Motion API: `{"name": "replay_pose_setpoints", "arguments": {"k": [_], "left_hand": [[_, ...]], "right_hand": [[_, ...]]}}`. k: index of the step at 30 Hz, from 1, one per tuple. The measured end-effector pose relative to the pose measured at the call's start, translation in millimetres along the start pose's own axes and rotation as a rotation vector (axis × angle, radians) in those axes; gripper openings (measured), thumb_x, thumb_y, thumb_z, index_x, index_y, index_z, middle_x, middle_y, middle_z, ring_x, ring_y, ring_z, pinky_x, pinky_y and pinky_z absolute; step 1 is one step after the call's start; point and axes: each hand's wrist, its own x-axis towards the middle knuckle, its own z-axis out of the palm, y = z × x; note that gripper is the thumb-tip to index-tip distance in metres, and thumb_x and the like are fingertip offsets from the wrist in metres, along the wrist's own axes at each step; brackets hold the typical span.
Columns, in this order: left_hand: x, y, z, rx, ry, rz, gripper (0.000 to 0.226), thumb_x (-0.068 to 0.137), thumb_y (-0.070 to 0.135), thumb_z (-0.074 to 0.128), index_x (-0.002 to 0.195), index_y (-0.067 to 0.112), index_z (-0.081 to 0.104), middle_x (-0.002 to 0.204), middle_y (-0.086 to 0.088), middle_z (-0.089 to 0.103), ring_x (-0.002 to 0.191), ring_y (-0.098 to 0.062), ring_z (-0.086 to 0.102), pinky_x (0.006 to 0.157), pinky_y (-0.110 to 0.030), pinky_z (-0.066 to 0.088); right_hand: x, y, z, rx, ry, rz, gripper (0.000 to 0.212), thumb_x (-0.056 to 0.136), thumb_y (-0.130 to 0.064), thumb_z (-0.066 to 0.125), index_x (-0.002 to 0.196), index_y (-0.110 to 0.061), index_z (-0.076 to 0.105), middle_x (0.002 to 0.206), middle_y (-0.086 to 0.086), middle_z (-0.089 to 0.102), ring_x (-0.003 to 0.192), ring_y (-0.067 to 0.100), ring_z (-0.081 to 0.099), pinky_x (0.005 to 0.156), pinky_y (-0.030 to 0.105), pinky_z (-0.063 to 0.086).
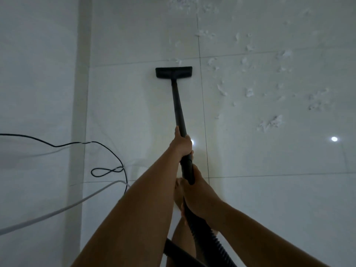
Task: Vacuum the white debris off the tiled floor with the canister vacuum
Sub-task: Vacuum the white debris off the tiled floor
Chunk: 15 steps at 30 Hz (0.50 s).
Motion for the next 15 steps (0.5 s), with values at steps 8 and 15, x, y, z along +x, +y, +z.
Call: {"name": "replay_pose_setpoints", "arguments": {"k": [8,15], "left_hand": [[40,35,-14,0.027,0.027,0.03,0.069,0.108,0.033,0.033,0.158,0.044,-0.012,0.104,-0.022,0.068,0.068,-0.023,0.063,0.086,-0.047,0.061],[33,39,-21,0.029,0.006,-0.004,0.068,0.109,0.033,0.033,0.158,0.044,-0.013,0.088,-0.017,0.067,0.056,-0.019,0.06,0.075,-0.041,0.062]], "right_hand": [[36,-35,-11,-0.037,0.036,-0.051,0.061,0.11,-0.032,0.041,0.161,-0.044,0.01,0.094,0.009,0.068,0.037,0.004,0.054,0.038,0.018,0.044],[24,-53,-7,-0.009,0.042,0.011,0.062,0.11,-0.034,0.04,0.16,-0.049,0.007,0.091,0.009,0.068,0.039,0.006,0.056,0.041,0.019,0.047]]}}
